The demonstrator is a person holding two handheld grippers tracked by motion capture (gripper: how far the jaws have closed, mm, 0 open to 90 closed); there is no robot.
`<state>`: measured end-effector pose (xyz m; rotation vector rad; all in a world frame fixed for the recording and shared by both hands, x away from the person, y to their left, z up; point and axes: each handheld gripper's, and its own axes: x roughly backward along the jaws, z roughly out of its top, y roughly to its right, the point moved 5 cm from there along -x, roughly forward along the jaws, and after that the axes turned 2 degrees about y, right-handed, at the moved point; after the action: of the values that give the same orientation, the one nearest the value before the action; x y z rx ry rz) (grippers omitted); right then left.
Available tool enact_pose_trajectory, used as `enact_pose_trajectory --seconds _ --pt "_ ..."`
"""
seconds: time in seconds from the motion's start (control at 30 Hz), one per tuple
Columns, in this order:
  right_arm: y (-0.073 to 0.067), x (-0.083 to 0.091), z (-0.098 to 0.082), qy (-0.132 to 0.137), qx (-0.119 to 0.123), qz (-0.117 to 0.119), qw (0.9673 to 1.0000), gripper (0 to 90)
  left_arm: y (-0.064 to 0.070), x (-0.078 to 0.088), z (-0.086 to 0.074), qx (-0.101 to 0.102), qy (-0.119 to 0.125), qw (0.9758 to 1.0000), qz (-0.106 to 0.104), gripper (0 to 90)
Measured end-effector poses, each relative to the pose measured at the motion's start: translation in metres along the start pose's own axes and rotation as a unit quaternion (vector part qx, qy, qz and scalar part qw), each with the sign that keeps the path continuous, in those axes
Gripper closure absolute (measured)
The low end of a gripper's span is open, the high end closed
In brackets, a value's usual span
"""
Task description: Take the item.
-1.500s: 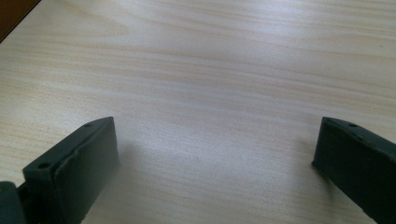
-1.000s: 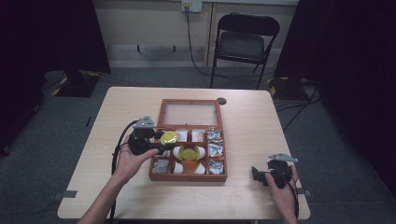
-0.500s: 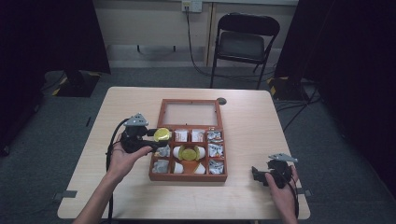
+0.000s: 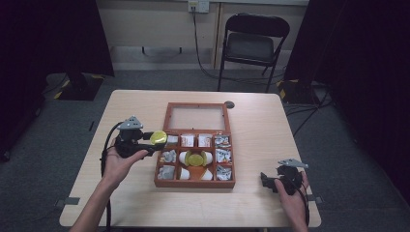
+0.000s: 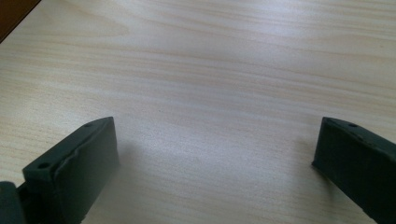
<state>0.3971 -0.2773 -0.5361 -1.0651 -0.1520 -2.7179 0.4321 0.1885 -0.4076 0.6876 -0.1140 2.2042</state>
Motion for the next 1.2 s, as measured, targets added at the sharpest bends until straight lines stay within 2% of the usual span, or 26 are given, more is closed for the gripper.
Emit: enact_pose_trajectory --seconds 0.43,0.63,0.7,0.97,1.2 --pt "0.000 0.000 0.000 0.000 0.000 0.000 1.0000 0.0 -0.019 0.021 -0.005 0.015 0.012 0.9996 0.021 38.2" --pt "0.000 0.000 0.000 0.000 0.000 0.000 1.0000 0.0 -0.026 0.025 -0.010 0.020 0.008 0.9993 0.030 38.2" --pt "0.000 0.000 0.000 0.000 0.000 0.000 1.0000 0.0 -0.032 0.028 -0.013 0.023 0.008 0.9988 0.043 38.2" --pt "0.000 0.000 0.000 0.000 0.000 0.000 1.0000 0.0 -0.046 0.030 -0.023 0.033 -0.004 0.9968 0.073 38.2" --pt "0.000 0.000 0.000 0.000 0.000 0.000 1.0000 0.0 -0.056 0.026 -0.032 0.046 -0.012 0.9957 0.079 38.3"
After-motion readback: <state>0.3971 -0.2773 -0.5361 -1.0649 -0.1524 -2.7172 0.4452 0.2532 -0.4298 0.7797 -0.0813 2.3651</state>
